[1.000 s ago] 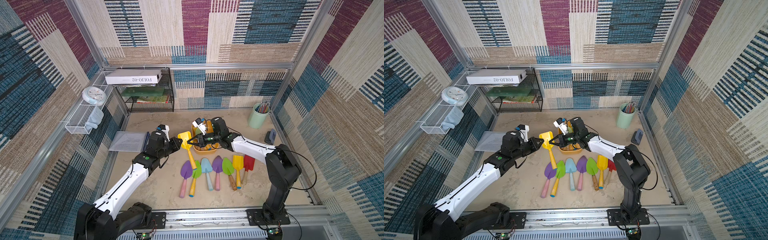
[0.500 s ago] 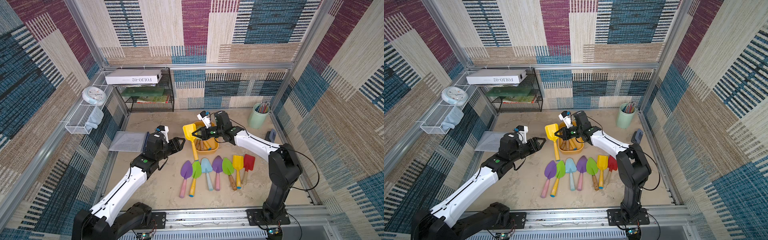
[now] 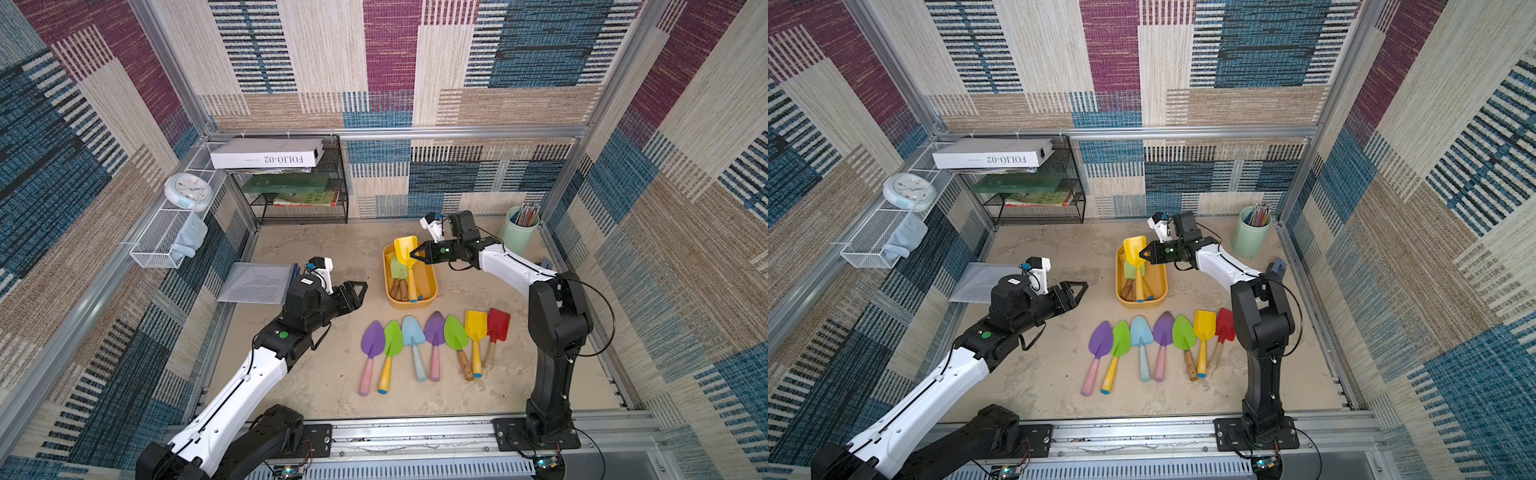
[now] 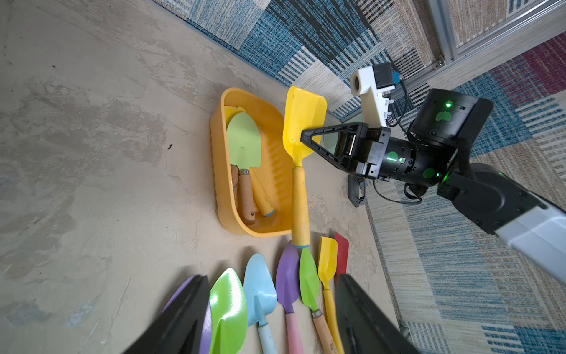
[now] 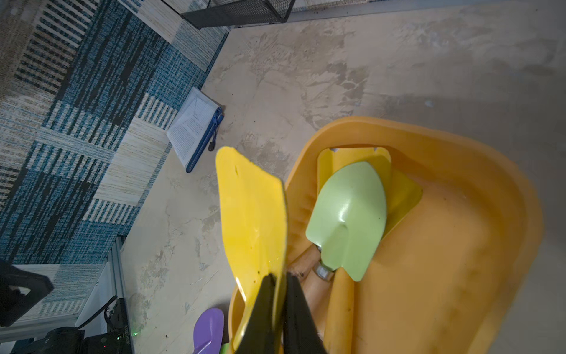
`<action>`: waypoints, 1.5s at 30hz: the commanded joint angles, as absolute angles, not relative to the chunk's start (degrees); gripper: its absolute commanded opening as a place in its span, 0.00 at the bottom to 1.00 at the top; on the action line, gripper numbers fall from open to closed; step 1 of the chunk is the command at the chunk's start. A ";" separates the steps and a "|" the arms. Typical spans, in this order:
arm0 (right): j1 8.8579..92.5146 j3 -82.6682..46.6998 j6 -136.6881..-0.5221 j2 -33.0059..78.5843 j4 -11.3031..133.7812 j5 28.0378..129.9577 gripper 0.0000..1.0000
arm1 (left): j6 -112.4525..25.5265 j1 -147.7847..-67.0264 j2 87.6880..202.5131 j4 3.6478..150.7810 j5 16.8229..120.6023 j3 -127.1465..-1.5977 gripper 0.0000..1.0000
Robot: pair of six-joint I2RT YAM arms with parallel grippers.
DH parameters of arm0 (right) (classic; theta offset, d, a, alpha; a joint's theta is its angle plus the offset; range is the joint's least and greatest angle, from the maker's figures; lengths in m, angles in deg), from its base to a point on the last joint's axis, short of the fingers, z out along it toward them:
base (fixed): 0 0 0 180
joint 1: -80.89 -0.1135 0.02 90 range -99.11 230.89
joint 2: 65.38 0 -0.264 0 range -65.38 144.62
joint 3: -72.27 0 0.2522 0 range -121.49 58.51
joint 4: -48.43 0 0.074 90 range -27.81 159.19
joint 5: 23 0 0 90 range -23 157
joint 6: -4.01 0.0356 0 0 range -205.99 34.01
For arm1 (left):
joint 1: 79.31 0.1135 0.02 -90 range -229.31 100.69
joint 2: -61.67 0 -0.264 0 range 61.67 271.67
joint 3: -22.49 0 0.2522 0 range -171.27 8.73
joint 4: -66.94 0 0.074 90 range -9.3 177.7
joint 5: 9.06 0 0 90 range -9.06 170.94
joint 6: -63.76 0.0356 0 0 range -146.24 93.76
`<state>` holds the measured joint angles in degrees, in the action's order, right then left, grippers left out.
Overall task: Put the shovel into the storage box
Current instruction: Place the shovel in the storage box.
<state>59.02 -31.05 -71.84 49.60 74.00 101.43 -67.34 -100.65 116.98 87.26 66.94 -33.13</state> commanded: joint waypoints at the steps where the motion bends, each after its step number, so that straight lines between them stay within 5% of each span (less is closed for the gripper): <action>1: 59.48 -33.08 -74.59 51.27 77.95 98.05 0.00 | -66.15 -100.66 116.43 87.10 66.04 -33.02 0.69; 34: 61.20 -40.19 -75.49 60.18 83.24 90.95 0.01 | -65.09 -100.66 117.65 86.80 66.43 -32.84 0.69; 45: 59.58 -43.81 -76.56 62.37 87.43 85.85 0.26 | -64.79 -100.66 118.34 87.16 66.53 -33.00 0.69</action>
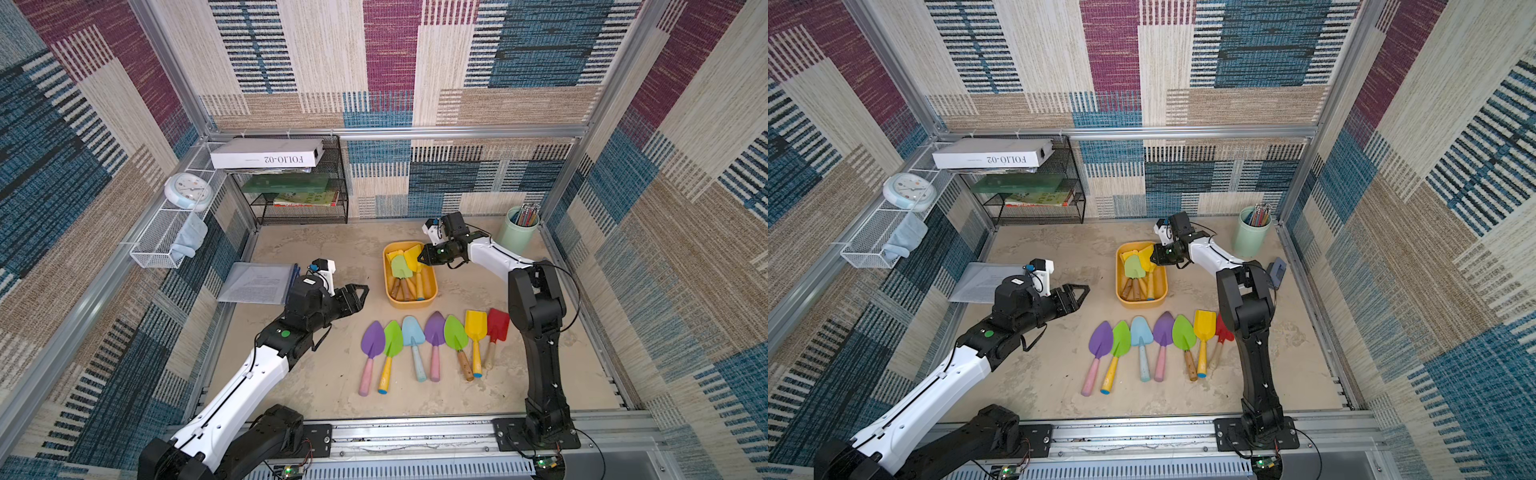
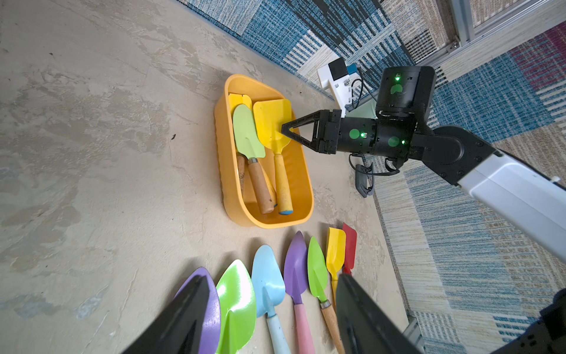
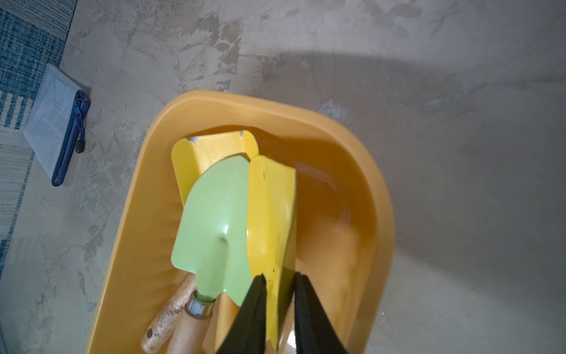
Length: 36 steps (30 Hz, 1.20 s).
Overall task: Put the shovel into the storage box
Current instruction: Place the shovel in the storage box, then pick up the shovel from the center of the board.
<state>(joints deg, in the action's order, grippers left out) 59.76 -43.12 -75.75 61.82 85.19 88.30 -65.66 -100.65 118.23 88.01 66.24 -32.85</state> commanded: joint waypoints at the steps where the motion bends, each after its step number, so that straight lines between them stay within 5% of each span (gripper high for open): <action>1: 59.47 -44.09 -76.68 62.46 87.78 85.40 0.27 | -64.70 -100.66 118.29 87.20 66.53 -32.90 0.69; 10: 58.74 -45.03 -77.14 61.60 90.20 81.26 0.36 | -64.22 -100.66 118.27 88.73 66.88 -33.27 0.69; 24: 56.31 -44.69 -78.17 54.86 92.63 78.54 0.37 | -64.83 -100.84 119.71 103.06 67.71 -34.65 0.68; 36: 53.17 -29.52 -75.39 38.60 88.18 75.95 0.37 | -66.26 -109.56 122.52 115.11 70.07 -33.94 0.66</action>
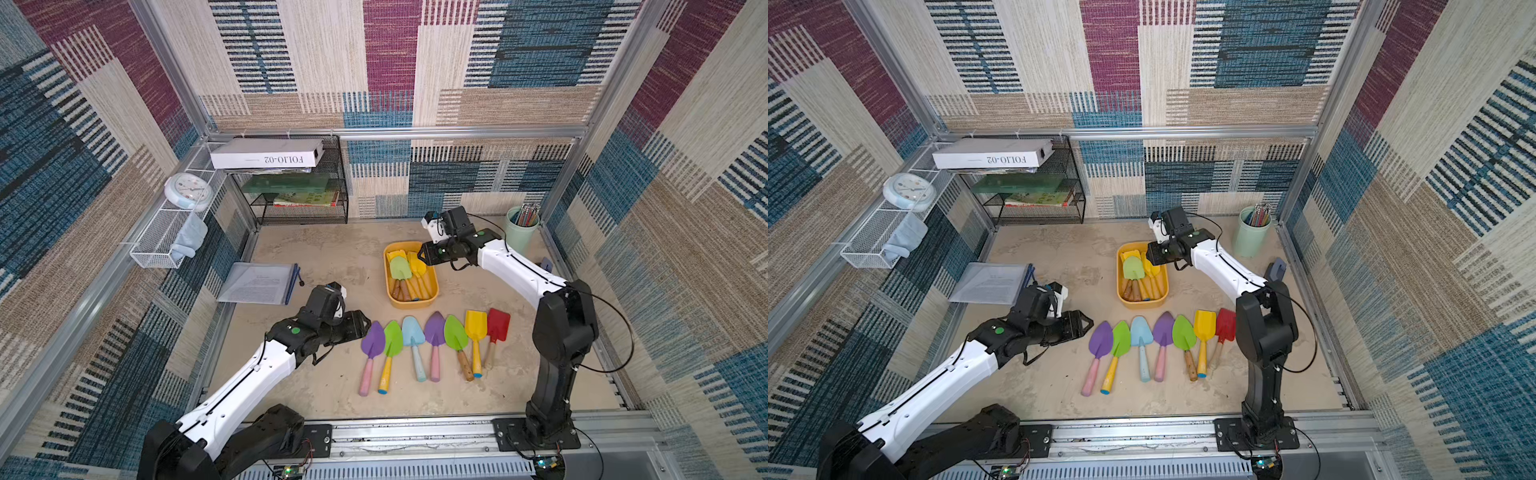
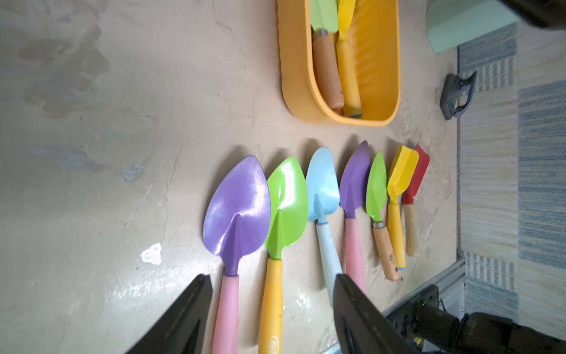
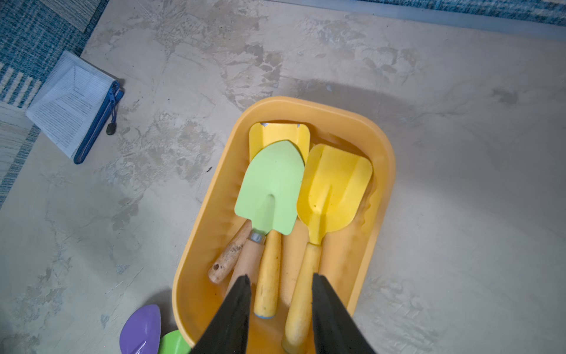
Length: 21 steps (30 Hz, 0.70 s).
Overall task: Put the shovel into the storage box
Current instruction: Pick up the shovel from the center of the board.
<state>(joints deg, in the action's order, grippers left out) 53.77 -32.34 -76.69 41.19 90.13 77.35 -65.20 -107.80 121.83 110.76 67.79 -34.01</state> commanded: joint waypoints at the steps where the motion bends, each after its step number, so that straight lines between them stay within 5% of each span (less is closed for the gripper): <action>1: 52.86 -27.97 -75.16 37.13 87.83 75.59 0.37 | -66.46 -110.48 122.87 116.11 70.67 -34.05 0.66; 21: 47.98 -3.63 -69.39 19.06 79.66 73.41 0.37 | -73.51 -123.50 131.72 124.11 79.13 -33.10 0.62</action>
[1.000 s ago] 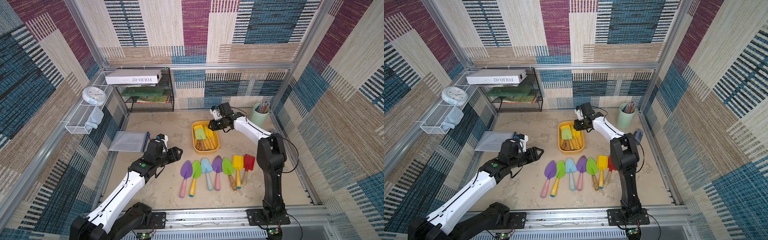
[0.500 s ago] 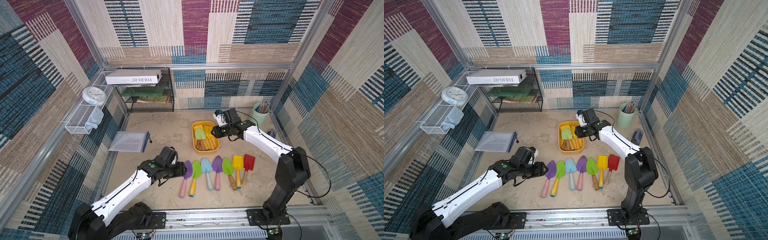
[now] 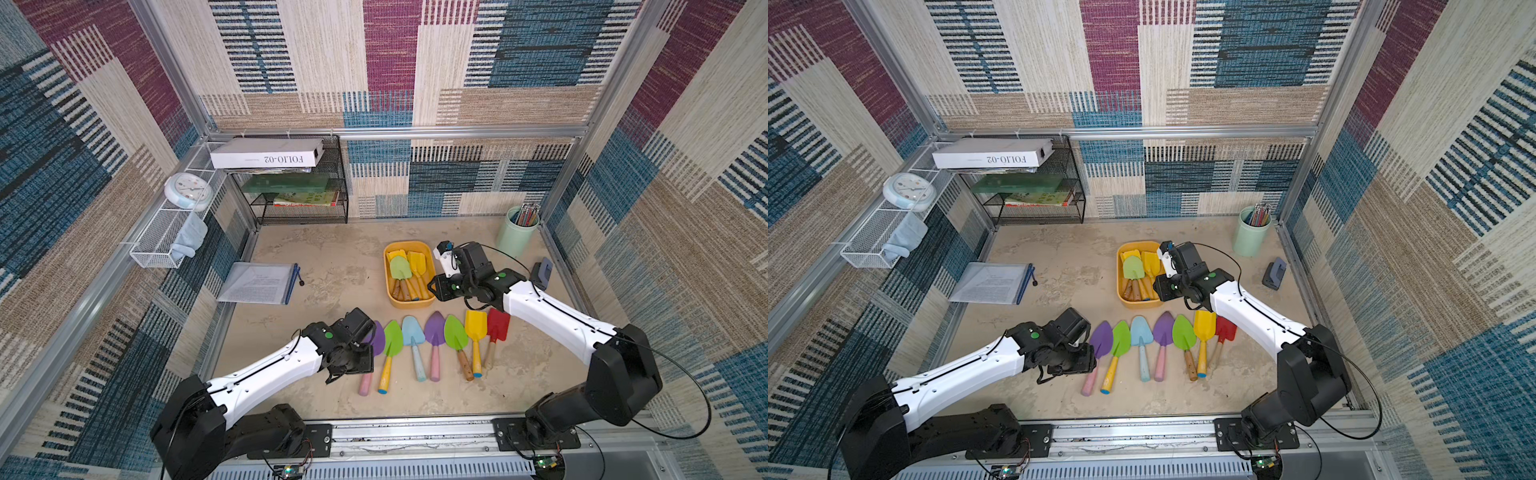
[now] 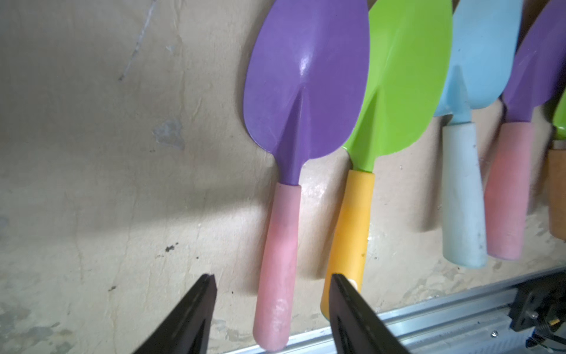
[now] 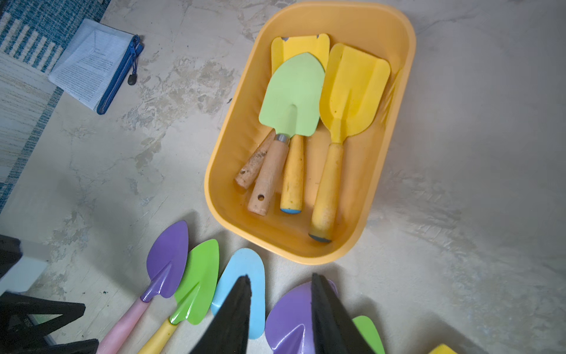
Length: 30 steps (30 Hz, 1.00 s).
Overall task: Put the shovel into the storage box
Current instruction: Pick up the shovel from the center of the board.
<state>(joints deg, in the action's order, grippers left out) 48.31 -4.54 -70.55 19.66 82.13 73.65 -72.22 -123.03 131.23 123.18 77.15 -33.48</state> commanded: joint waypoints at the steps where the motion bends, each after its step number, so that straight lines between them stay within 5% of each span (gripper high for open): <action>1: 47.84 -3.08 -69.19 18.92 79.39 73.41 0.37 | -73.83 -123.82 132.13 124.16 79.31 -32.91 0.62; 17: 46.94 -0.36 -68.47 17.60 77.82 73.21 0.36 | -77.20 -129.22 138.93 121.38 79.93 -32.38 0.57; 30: 46.89 1.57 -68.10 16.28 76.88 73.20 0.37 | -78.79 -130.62 143.59 120.51 81.86 -32.92 0.01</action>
<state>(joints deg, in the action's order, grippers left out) 47.02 1.25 -68.54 16.77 77.81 73.44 -78.27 -130.62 143.25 120.86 80.60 -32.70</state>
